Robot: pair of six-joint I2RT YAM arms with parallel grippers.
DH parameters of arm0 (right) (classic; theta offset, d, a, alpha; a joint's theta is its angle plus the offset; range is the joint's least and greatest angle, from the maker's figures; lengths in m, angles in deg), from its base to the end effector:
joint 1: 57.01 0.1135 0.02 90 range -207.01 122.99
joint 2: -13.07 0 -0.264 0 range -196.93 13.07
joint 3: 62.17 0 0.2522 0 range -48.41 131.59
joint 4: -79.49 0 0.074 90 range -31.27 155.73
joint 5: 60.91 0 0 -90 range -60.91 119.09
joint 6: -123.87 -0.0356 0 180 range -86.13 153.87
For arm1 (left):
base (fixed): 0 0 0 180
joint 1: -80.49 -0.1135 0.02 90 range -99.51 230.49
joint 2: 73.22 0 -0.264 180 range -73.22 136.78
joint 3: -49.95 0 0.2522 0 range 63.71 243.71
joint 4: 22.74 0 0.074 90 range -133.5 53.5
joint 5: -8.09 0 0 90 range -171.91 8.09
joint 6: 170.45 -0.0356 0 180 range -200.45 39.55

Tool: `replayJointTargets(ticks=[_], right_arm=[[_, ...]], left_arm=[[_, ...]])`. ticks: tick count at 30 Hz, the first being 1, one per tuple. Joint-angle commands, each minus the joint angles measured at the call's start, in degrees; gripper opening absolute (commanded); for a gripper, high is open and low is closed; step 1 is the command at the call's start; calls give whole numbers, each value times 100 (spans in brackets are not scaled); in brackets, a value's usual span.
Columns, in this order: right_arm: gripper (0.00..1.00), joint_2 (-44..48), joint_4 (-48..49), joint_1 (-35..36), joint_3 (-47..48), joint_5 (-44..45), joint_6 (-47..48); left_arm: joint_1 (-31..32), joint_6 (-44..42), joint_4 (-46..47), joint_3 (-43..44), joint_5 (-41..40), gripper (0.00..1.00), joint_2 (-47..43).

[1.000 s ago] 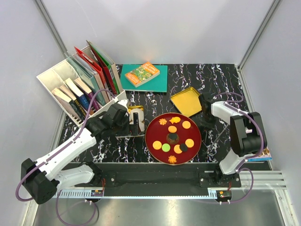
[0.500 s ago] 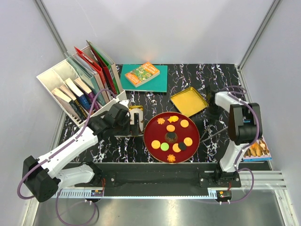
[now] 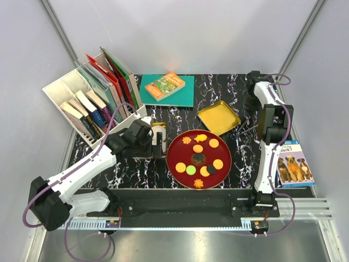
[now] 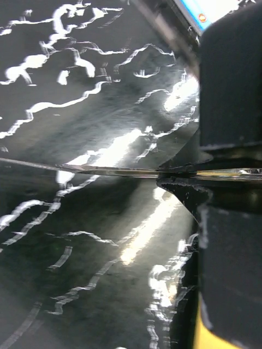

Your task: Pack the cookies

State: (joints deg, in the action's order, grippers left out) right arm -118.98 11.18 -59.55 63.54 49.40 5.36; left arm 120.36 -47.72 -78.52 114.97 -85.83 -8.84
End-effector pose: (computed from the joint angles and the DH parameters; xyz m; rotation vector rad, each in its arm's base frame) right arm 0.4749 -0.0334 0.1781 0.8075 2.6565 -0.4004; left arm 0.1709 -0.1396 0.2645 0.1331 2.5788 -0.4087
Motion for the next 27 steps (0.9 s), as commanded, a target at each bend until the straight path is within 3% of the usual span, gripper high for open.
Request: replayJointTargets(ticks=[1,3,4,9,11,16,17,19,20,21,23,24,27], right_arm=[[22,-382,-733,-97,688,34,136],[39,-392,-742,-97,715,-62,109],[54,-357,-751,-97,706,-72,83],[82,99,-488,-88,434,-194,-119],[97,495,-364,-88,250,-238,-181],[100,1573,-242,-53,-522,-335,-374],[80,1803,-137,-53,-1142,-344,-453],[58,2565,250,-62,-1848,-82,-1049],[51,2814,356,-62,-2495,33,-1295],[49,3051,679,-70,-2806,-149,-1436],[57,3536,997,-79,-3473,-475,-1385],[73,3624,1138,-79,-3608,-737,-1420],[98,3686,1296,-79,-3933,-1072,-1446]], left_arm=[[-15,-162,54,200,-144,99,-48],[-15,-206,62,200,-161,99,-57],[-15,-214,71,191,-161,99,-48],[-15,-250,115,217,-109,99,57],[-24,-241,124,200,-135,99,48],[-15,14,27,77,-653,99,-206],[-15,40,36,42,-662,99,-250],[-15,23,80,6,-610,99,-321],[-15,32,106,-37,-505,99,-321],[-15,40,158,-64,-452,99,-321],[-15,58,220,-134,-286,99,-295],[-15,58,264,-152,-224,99,-260],[-15,58,343,-196,-39,99,-180]])
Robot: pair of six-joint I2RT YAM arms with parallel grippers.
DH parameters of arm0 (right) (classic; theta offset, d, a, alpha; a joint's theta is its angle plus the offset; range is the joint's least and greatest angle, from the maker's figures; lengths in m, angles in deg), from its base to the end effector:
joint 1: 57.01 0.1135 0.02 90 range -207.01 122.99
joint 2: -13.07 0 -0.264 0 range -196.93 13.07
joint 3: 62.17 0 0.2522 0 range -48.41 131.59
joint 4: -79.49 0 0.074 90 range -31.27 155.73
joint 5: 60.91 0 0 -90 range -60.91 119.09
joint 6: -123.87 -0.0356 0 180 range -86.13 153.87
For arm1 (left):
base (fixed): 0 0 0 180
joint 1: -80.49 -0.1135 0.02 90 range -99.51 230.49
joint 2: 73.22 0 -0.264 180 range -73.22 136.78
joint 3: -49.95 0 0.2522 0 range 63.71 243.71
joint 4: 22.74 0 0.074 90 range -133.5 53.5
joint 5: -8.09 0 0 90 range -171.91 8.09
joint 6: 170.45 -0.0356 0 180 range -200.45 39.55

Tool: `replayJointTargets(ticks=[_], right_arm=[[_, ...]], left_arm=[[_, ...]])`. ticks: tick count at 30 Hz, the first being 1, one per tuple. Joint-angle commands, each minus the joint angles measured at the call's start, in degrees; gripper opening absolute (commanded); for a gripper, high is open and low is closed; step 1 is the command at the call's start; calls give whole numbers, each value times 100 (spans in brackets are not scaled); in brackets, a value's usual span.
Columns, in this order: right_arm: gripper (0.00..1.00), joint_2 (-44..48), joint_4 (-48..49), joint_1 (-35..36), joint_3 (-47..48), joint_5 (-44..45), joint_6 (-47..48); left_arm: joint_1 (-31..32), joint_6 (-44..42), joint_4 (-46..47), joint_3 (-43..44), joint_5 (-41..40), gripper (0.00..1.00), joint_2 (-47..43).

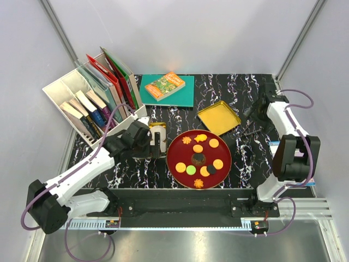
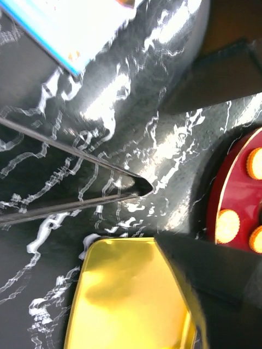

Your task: Pack the cookies

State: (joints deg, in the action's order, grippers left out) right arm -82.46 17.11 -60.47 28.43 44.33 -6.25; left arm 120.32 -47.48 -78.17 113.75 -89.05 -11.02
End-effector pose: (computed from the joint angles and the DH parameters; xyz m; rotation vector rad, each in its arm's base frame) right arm 0.3373 -0.0298 0.2546 1.0613 2.4612 -0.1712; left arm 0.1668 -0.1333 0.2658 0.1002 2.5366 -0.3644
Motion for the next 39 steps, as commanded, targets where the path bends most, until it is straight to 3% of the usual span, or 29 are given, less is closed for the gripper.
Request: replayJointTargets(ticks=[1,18,39], right_arm=[[100,34,774,12,-502,-610,-286],[100,-1661,977,4,244,-356,-743],[100,-2216,468,-128,912,769,-93]], left_arm=[[-19,25,326,-82,344,99,47],[-11,-124,203,-197,99,99,-348],[-11,-115,203,-117,-51,99,30]])
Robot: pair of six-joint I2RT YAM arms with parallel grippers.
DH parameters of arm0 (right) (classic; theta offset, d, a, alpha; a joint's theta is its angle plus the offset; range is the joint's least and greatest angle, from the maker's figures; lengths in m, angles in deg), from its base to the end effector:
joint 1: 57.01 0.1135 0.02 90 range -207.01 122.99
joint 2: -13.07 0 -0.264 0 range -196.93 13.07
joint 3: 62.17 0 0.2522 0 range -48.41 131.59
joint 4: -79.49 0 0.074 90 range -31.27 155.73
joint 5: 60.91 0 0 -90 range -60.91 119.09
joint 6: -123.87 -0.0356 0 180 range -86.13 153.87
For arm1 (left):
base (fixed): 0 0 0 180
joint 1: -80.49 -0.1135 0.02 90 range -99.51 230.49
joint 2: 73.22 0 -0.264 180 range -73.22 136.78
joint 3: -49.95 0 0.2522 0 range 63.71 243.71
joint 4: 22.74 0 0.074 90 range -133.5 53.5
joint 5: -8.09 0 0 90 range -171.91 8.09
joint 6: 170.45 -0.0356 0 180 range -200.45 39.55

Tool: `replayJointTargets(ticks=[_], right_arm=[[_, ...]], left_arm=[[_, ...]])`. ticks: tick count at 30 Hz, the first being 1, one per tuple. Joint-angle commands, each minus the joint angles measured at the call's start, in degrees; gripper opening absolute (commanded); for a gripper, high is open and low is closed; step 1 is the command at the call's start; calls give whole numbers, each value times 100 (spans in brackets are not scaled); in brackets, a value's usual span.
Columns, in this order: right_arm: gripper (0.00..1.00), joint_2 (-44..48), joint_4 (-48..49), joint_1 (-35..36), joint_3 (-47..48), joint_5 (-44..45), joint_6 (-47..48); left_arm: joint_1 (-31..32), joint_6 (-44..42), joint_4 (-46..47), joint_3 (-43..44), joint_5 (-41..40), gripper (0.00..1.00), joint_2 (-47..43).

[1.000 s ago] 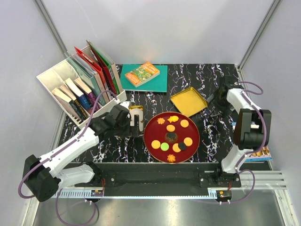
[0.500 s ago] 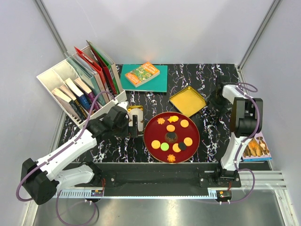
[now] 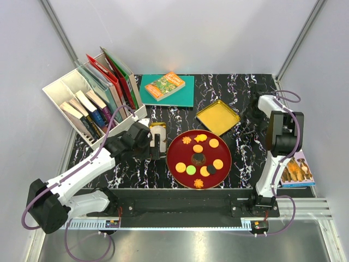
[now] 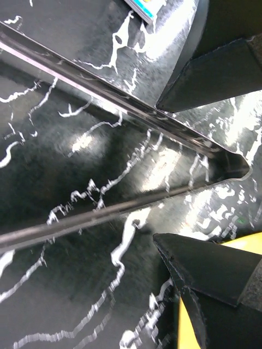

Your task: Pack the cookies

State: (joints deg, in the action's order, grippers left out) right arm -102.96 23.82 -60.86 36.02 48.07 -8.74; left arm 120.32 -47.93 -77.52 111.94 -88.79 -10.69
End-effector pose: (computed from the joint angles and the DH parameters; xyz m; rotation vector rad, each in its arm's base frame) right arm 0.4048 -0.0388 0.1702 1.1446 2.4980 -0.3011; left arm 0.1660 -0.1329 0.2554 0.1154 2.5605 -0.3479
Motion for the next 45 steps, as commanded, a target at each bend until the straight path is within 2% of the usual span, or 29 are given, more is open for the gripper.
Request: replayJointTargets(ticks=[1,13,18,19,29,36,45], right_arm=[[100,-192,-212,-115,145,413,200],[99,-438,-63,-282,-57,1,631],[87,-386,-10,-282,-206,-114,719],[80,-377,-19,-282,-224,-114,719],[67,-289,7,-282,-488,-316,622],[47,-236,7,-291,-690,-404,596],[38,949,-54,-291,-910,-246,780]], left_arm=[[-11,-78,138,64,-77,99,-21],[-11,-8,129,11,-33,99,-73],[-19,71,129,-50,19,99,-65],[-11,62,129,-68,28,99,-73],[-11,80,94,-112,72,99,-179],[-11,71,41,-138,28,99,-275],[-11,54,41,-50,63,99,-179]])
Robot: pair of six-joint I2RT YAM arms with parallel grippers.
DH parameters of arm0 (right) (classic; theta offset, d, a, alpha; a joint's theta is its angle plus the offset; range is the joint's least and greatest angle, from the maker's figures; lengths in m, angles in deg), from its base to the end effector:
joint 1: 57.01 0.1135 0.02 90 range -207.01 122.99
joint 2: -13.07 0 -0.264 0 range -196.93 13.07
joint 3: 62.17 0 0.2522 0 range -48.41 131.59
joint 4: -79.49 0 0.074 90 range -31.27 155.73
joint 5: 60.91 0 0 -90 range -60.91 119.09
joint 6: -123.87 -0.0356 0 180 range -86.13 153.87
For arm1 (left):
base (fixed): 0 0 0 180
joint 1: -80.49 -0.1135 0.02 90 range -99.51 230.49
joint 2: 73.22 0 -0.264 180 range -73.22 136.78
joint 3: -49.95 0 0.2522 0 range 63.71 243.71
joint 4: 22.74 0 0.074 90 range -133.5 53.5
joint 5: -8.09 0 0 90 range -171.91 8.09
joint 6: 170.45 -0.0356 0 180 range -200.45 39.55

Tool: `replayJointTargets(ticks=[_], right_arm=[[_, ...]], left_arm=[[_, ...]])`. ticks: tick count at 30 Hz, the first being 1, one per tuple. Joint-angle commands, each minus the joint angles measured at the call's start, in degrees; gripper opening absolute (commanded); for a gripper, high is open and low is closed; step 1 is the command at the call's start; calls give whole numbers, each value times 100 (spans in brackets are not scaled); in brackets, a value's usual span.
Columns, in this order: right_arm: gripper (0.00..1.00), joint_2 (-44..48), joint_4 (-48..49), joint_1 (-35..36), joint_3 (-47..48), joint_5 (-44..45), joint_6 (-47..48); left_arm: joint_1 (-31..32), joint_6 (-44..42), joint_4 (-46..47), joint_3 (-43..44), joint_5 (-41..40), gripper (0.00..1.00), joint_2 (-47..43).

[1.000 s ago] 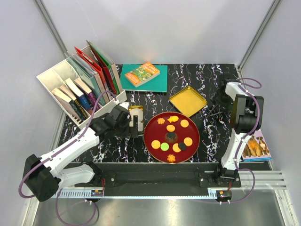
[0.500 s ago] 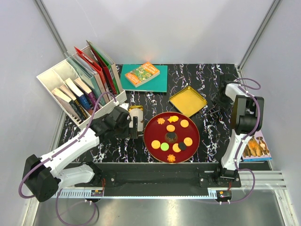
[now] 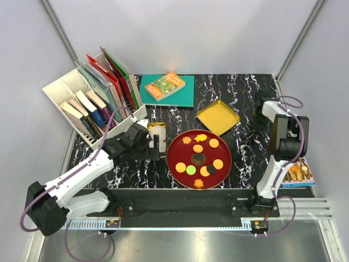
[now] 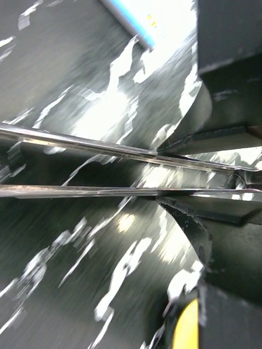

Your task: Pack the cookies

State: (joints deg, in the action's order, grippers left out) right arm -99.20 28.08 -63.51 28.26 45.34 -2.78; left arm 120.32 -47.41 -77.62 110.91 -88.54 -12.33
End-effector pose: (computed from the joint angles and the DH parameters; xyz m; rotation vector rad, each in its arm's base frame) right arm 0.3817 -0.0535 0.1604 1.0744 2.5584 -0.2762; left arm 0.1614 -0.1293 0.2551 0.1046 2.5556 -0.3625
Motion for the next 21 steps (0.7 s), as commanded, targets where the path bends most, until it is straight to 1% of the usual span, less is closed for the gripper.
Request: replayJointTargets(ticks=[1,3,7,8,9,11,12,13,15,21], right_arm=[[38,844,-489,-27,-143,-16,201],[34,1127,-533,-27,-178,-235,254],[24,2074,-542,-18,-371,-701,359],[19,2225,-533,-9,-485,-789,377],[16,2375,-542,-9,-529,-999,403],[6,2727,-577,-9,-591,-1272,596],[4,2823,-612,-9,-591,-1578,684],[1,2972,-673,17,-574,-1607,737],[0,3070,-971,70,-460,-1888,965],[0,3360,-1754,579,-257,-1933,1396]], left_arm=[[-11,1,61,70,48,99,11],[-11,1,96,79,101,99,64],[-11,27,175,61,206,99,99],[-19,45,192,61,224,99,108],[-20,54,210,53,233,99,99],[-11,89,263,35,294,99,117],[-11,98,280,26,303,99,126],[-11,115,289,26,329,99,134],[-11,150,342,9,373,99,178],[-11,273,491,-35,505,99,231]])
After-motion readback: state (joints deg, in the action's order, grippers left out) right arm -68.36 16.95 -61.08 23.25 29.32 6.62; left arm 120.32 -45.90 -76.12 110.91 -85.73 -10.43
